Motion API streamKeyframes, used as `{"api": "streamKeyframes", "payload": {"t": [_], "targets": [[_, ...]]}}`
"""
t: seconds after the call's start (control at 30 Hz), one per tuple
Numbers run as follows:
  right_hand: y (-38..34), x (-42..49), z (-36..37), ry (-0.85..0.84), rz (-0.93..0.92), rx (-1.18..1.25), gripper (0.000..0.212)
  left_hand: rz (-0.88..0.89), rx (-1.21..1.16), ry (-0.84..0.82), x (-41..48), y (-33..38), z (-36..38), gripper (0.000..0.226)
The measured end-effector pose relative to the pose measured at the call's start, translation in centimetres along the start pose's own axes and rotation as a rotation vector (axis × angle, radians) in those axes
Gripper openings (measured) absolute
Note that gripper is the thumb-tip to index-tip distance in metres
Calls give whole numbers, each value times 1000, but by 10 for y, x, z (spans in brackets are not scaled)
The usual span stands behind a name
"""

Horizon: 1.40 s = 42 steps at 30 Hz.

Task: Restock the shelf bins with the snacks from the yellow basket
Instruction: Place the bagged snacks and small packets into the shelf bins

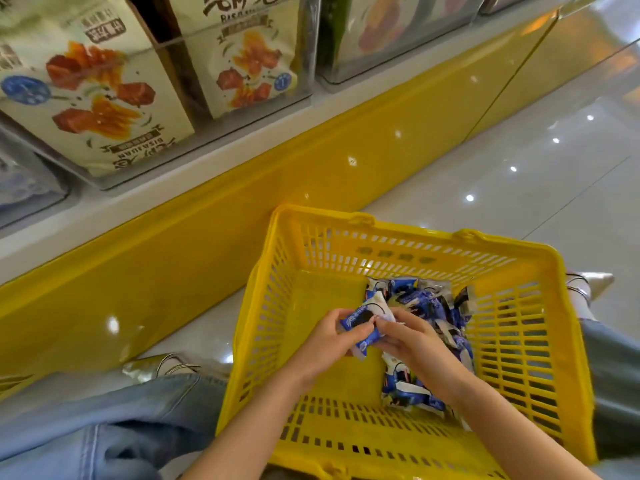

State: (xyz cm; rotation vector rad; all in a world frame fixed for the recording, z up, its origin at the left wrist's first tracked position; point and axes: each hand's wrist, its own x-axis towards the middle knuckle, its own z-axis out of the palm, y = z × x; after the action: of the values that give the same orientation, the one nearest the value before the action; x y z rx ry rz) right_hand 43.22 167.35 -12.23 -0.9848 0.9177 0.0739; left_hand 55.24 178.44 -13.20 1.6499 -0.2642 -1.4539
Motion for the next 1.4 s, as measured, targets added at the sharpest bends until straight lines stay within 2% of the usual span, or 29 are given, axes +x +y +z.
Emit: {"api": "streamKeyframes", "payload": {"t": [0.1, 0.17, 0.27, 0.33, 0.4, 0.47, 0.57, 0.63, 0.67, 0.73, 0.77, 0.87, 0.93, 1.03, 1.2, 1.33, 1.4], "targets": [[-2, -6, 6, -42, -53, -218, 27, 71, 1, 43, -8, -8, -1, 27], [-3, -9, 6, -11, -124, -350, 28, 118, 121, 66, -11, -10, -7, 27], [0, -6, -2, -9, -192, -432, 23, 129, 209, 1, -14, -11, -12, 32], [9, 2, -13, -6, -155, -395, 15, 129, 224, -16, -14, -12, -12, 34], [23, 13, -32, 119, -119, -393, 15, 118, 215, 6, -13, -15, -12, 35], [41, 21, -58, 200, -53, -615, 20, 109, 185, 41, -12, -20, -11, 34], [76, 23, -94, 64, 177, -1008, 30, 91, 147, 91, -13, -28, -13, 34], [92, 20, -104, -9, 266, -1146, 31, 72, 117, 93, -13, -31, -13, 35], [97, 19, -105, -34, 289, -1179, 37, 57, 93, 85, -13, -32, -12, 36], [103, 21, -102, -60, 307, -1200, 52, 31, 44, 59, -14, -34, -11, 36], [104, 24, -98, -61, 300, -1217, 51, 28, 31, 48, -14, -34, -10, 32], [103, 29, -90, -46, 250, -1290, 27, 21, 6, 48, -16, -33, -9, 17], [98, 28, -85, -32, 203, -1297, 18, 24, -13, 78, -18, -34, -9, 22], [80, 24, -72, 45, 58, -1192, 21, 31, -34, 176, -20, -37, -14, 37], [23, 15, -31, 78, -200, -1103, 14, 28, 60, 261, -21, -34, -29, 37], [-12, 4, 12, -60, -285, -1027, 16, 90, 138, 234, -31, -22, -47, 41], [-25, 0, 35, -123, -320, -1008, 7, 147, 84, 190, -43, -12, -55, 41]]}}
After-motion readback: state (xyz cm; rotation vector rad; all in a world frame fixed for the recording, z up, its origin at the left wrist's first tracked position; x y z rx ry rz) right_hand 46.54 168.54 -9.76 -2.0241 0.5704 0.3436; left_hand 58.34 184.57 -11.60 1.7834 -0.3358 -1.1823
